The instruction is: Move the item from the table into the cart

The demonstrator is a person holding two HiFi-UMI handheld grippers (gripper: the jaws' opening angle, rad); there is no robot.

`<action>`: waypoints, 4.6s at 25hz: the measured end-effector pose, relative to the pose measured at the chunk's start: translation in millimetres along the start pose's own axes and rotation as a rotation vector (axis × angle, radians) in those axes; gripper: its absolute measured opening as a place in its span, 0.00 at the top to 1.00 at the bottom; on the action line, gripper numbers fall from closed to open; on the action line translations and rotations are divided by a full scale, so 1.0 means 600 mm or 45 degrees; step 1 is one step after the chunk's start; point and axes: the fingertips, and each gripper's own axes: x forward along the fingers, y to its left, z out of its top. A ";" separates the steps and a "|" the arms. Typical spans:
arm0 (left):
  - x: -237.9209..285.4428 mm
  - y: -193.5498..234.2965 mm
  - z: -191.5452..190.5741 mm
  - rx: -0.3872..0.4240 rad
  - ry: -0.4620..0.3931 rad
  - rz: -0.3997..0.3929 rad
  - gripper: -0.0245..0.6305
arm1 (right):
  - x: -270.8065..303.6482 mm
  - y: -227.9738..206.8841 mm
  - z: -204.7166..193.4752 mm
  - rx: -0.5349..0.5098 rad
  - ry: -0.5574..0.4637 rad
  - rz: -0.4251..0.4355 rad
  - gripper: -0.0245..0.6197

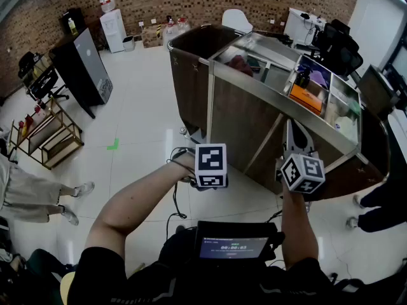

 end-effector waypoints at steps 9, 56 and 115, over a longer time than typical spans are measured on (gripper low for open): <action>-0.116 0.042 -0.040 -0.202 -0.336 0.263 0.96 | 0.089 0.132 0.025 -0.061 -0.024 0.188 0.96; -0.429 -1.341 -0.807 -1.908 -0.421 3.580 0.95 | -0.582 1.710 0.071 0.191 -0.109 2.395 0.96; 0.398 -2.423 -0.718 -3.581 0.337 3.769 0.76 | -2.047 2.082 -0.271 -0.459 0.623 3.292 0.72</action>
